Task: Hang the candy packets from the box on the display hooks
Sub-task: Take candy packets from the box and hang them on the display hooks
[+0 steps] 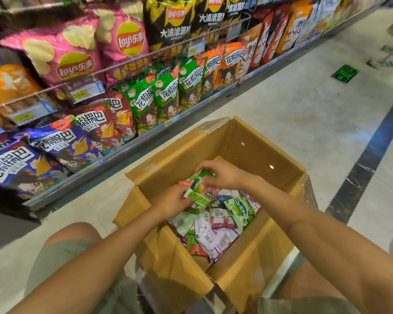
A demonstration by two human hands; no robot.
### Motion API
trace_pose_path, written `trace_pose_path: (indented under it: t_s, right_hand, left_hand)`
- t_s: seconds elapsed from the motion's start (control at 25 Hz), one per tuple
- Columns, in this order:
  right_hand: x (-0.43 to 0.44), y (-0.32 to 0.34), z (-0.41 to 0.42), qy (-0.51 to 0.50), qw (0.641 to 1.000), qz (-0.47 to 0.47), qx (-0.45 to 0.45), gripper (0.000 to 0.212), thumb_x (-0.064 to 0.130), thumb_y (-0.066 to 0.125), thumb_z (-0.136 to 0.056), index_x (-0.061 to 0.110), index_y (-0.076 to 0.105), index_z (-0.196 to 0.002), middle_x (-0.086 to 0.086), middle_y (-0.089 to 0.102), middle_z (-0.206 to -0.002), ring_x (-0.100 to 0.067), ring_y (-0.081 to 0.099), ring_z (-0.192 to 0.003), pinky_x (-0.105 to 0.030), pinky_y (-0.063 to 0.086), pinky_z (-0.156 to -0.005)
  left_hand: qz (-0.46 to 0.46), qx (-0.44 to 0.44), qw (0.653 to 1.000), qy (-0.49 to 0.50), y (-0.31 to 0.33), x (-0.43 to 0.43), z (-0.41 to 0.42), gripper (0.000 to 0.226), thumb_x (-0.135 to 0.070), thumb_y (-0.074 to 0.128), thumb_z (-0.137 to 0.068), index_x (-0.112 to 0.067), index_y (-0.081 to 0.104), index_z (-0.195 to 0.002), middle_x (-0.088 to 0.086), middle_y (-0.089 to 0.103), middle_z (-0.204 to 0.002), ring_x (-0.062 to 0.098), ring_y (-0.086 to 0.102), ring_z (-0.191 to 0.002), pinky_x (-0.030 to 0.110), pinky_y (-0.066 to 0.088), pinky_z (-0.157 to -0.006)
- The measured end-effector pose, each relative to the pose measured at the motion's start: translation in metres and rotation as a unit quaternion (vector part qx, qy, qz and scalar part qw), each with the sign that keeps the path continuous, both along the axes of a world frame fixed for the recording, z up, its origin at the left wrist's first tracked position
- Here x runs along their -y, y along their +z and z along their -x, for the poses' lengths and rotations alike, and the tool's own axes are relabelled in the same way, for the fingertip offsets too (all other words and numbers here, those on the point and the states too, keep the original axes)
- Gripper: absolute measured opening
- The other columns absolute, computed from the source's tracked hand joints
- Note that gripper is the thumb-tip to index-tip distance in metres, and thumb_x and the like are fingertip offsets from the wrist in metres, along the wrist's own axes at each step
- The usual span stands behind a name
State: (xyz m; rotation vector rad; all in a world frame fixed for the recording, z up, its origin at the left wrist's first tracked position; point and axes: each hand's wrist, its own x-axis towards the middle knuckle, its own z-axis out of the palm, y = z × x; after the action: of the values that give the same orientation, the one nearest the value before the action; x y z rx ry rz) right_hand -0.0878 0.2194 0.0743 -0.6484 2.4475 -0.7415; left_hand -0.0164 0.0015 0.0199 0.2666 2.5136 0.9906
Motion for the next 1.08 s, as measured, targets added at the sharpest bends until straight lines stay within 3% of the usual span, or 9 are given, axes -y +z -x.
trace_pose_path:
  t_s: [0.12,0.24,0.32,0.4,0.6,0.76,0.84,0.96,1.08]
  right_hand:
    - [-0.021,-0.030,-0.003,-0.155,0.988,-0.005,-0.021,0.032,0.025,0.064,-0.100,0.021,0.061,-0.131,-0.006,0.069,-0.121,-0.020,0.067,-0.093,-0.036,0.055,-0.080]
    - [-0.033,-0.082,-0.024,-0.138,0.971,-0.177,0.080,0.032,0.021,0.059,-0.100,0.018,0.061,-0.131,-0.007,0.064,-0.128,-0.028,0.066,-0.107,-0.035,0.052,-0.083]
    - [-0.027,-0.115,-0.043,-0.112,0.956,-0.240,0.128,0.010,0.019,0.059,-0.098,0.015,0.064,-0.105,-0.005,0.061,-0.105,-0.025,0.062,-0.091,-0.031,0.043,-0.069]
    - [-0.020,-0.141,-0.056,-0.146,0.944,-0.269,0.125,0.023,0.022,0.059,-0.096,0.017,0.047,-0.077,-0.002,0.049,-0.077,-0.021,0.051,-0.068,-0.030,0.033,-0.053]
    - [0.001,-0.162,-0.071,-0.259,0.916,-0.292,0.095,0.039,0.047,0.067,-0.091,0.014,0.056,-0.111,-0.002,0.066,-0.100,-0.024,0.063,-0.088,-0.030,0.044,-0.057]
    - [0.001,-0.170,-0.069,-0.242,0.912,-0.322,0.077,0.027,0.020,0.055,-0.098,0.013,0.061,-0.122,-0.006,0.069,-0.117,-0.026,0.067,-0.106,-0.034,0.052,-0.072]
    - [-0.004,-0.157,-0.063,-0.236,0.919,-0.303,0.085,0.023,0.014,0.051,-0.098,0.010,0.063,-0.117,-0.009,0.069,-0.115,-0.027,0.068,-0.101,-0.034,0.056,-0.074]
    - [-0.018,-0.125,-0.044,-0.221,0.938,-0.234,0.125,0.004,0.009,0.054,-0.094,0.006,0.055,-0.092,-0.012,0.064,-0.099,-0.027,0.065,-0.085,-0.030,0.048,-0.057]
    - [-0.029,-0.077,-0.026,-0.297,0.933,-0.075,0.190,0.021,0.004,0.054,-0.093,0.015,0.044,-0.078,-0.005,0.048,-0.083,-0.032,0.069,-0.077,-0.043,0.059,-0.061]
  left_hand:
    - [-0.054,0.003,0.994,0.099,-0.001,0.025,-0.001,0.009,-0.025,0.069,-0.099,-0.032,0.067,-0.094,-0.008,0.076,-0.093,0.012,0.072,-0.085,0.041,0.060,-0.079]
    - [-0.185,0.005,0.958,0.218,0.001,0.034,-0.002,0.013,-0.011,0.067,-0.100,-0.023,0.069,-0.106,-0.010,0.076,-0.100,0.001,0.073,-0.086,0.034,0.060,-0.081]
    - [-0.246,0.017,0.929,0.276,0.003,0.036,0.000,0.017,-0.006,0.064,-0.101,-0.013,0.068,-0.116,-0.006,0.076,-0.106,-0.003,0.073,-0.085,0.025,0.060,-0.079]
    - [-0.275,0.040,0.910,0.309,0.004,0.039,0.002,0.019,-0.009,0.064,-0.102,-0.017,0.068,-0.118,0.000,0.078,-0.112,0.009,0.076,-0.093,0.032,0.062,-0.086]
    - [-0.288,0.051,0.905,0.309,-0.001,0.044,0.002,0.023,-0.018,0.067,-0.101,-0.020,0.066,-0.124,-0.001,0.078,-0.119,0.019,0.076,-0.103,0.042,0.061,-0.092]
    - [-0.307,0.051,0.901,0.303,0.000,0.045,0.001,0.027,-0.016,0.065,-0.102,-0.016,0.064,-0.129,0.000,0.077,-0.120,0.018,0.076,-0.105,0.036,0.062,-0.089]
    - [-0.317,0.055,0.895,0.307,0.001,0.044,0.001,0.030,-0.015,0.065,-0.102,-0.016,0.061,-0.132,0.000,0.076,-0.121,0.019,0.076,-0.105,0.036,0.062,-0.088]
    - [-0.315,0.068,0.891,0.321,0.009,0.042,0.003,0.031,-0.013,0.064,-0.102,-0.017,0.059,-0.133,0.002,0.076,-0.121,0.019,0.076,-0.103,0.037,0.062,-0.088]
    - [-0.295,0.082,0.897,0.318,0.037,0.046,0.010,0.026,-0.010,0.064,-0.102,-0.020,0.062,-0.126,0.005,0.077,-0.119,0.018,0.077,-0.096,0.035,0.062,-0.085]
